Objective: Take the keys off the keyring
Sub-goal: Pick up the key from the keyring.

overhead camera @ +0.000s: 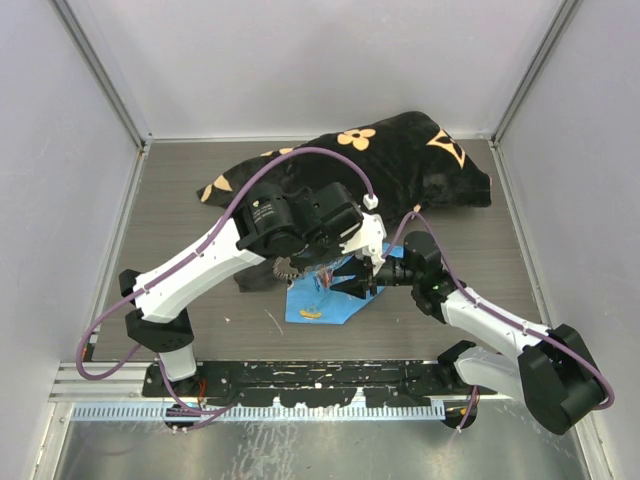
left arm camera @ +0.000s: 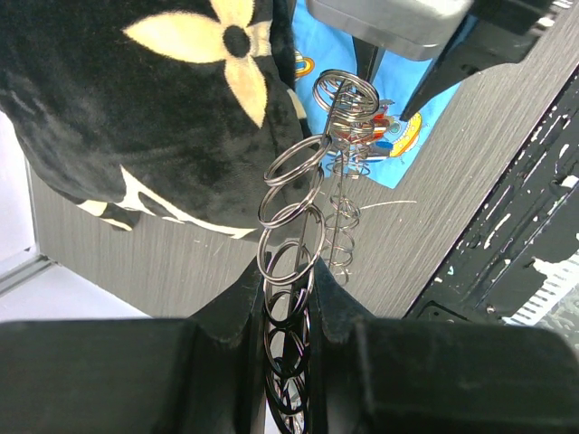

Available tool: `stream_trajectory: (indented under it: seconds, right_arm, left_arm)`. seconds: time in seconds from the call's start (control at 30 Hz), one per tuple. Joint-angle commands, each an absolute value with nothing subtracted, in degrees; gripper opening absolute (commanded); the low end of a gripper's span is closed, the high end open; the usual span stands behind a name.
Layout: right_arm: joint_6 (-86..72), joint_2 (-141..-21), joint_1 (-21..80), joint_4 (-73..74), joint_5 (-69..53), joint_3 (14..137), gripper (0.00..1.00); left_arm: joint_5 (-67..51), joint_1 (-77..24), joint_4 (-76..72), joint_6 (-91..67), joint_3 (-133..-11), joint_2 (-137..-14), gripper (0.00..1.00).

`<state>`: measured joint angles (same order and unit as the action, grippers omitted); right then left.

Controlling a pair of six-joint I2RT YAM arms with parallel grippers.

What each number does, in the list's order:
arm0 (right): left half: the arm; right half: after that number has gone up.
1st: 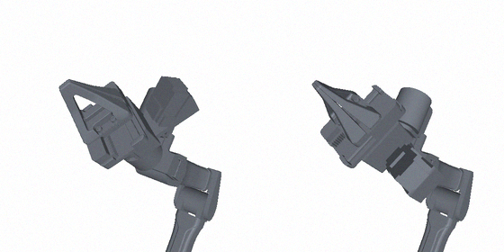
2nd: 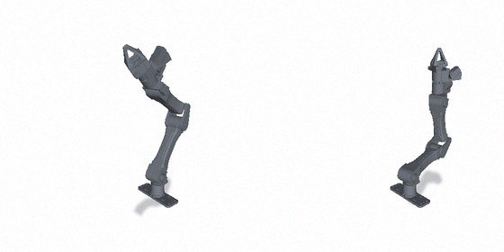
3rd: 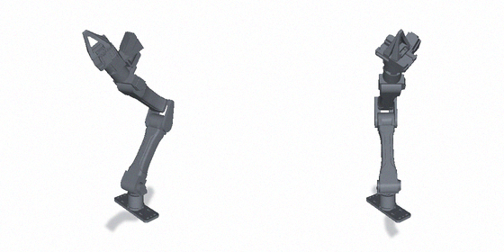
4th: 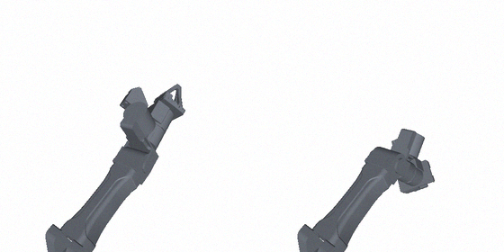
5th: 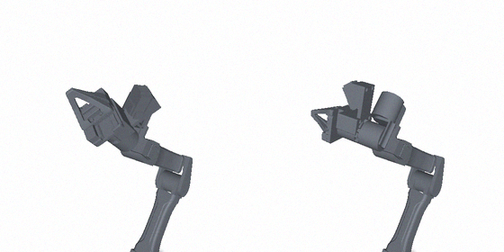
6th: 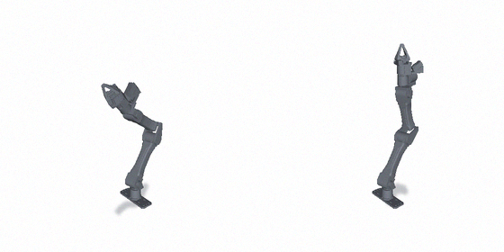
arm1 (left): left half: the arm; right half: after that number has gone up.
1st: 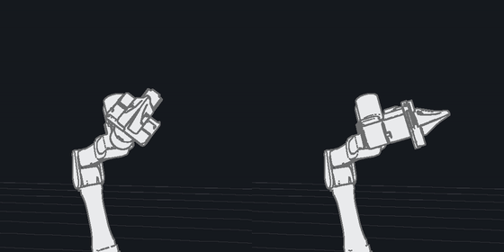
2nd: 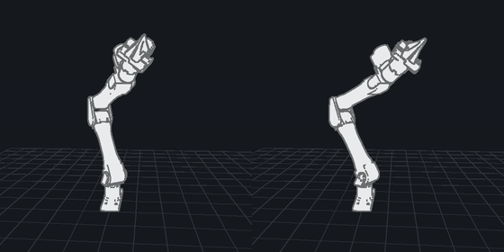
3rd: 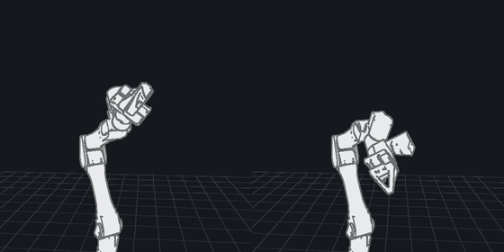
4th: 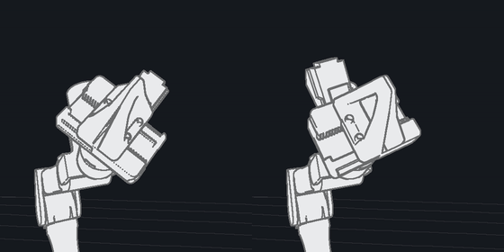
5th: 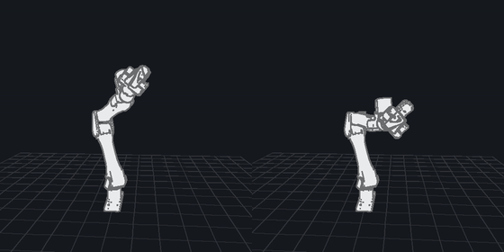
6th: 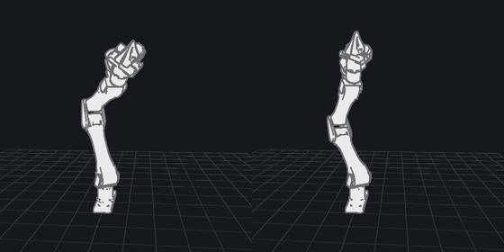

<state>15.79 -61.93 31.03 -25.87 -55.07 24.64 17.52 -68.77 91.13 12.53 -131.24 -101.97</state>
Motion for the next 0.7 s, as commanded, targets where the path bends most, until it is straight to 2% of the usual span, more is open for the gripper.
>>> stream_trajectory:
  seconds: [0.0,0.17,0.67]
  right_arm:
    - [16.14,-61.77,31.08,-25.08,-52.55,28.18,0.39]
    - [14.05,-61.31,30.42,-24.0,-51.81,29.5,0.35]
    - [12.26,-61.45,30.32,-24.06,-50.64,29.76,0.33]
  left_arm:
    - [17.14,-69.3,91.4,11.65,-133.34,-98.82,0.0]
    - [17.4,-69.35,91.27,11.05,-132.62,-98.15,0.0]
    - [17.31,-69.43,90.99,9.71,-131.83,-97.77,0.0]
